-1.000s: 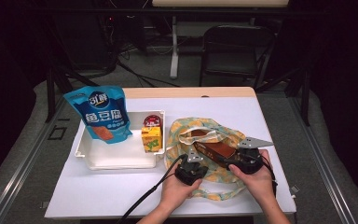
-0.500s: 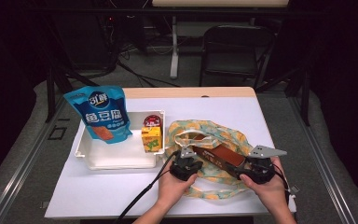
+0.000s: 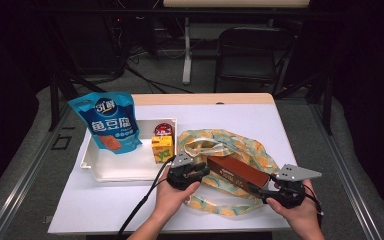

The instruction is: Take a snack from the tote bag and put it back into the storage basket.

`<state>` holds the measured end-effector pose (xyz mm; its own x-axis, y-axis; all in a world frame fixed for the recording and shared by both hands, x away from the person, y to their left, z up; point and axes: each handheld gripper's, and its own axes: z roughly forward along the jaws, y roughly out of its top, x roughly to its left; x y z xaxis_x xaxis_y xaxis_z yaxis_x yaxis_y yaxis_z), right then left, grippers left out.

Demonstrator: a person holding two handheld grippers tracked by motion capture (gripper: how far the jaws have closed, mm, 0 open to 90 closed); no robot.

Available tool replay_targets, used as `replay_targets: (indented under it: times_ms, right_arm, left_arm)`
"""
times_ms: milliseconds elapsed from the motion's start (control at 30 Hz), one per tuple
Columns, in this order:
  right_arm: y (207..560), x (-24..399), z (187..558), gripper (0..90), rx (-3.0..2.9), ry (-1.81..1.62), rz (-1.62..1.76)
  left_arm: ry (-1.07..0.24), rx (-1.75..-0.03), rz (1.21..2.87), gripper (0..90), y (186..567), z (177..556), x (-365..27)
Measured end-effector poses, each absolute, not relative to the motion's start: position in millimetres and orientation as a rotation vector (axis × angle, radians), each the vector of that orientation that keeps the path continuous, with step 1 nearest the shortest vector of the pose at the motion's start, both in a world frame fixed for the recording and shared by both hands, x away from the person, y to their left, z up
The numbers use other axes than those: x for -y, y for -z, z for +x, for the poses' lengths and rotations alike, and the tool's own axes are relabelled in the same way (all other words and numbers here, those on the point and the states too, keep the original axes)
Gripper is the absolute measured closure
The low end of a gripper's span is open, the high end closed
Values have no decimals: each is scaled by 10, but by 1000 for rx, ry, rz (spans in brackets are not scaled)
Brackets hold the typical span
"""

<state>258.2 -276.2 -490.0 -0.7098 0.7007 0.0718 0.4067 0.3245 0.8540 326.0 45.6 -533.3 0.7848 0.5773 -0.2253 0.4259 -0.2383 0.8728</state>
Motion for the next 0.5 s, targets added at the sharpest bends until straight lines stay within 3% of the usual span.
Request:
replay_targets:
  times_ms: [167,500]
  right_arm:
    - [4853,2742,2532,450,-2303,-1381,933]
    - [4812,2532,2505,451,-2355,-1459,792]
  left_arm:
    - [-198,-696,1841,434,5277,3206,-628]
    - [-117,-580,1858,181,5180,3164,-995]
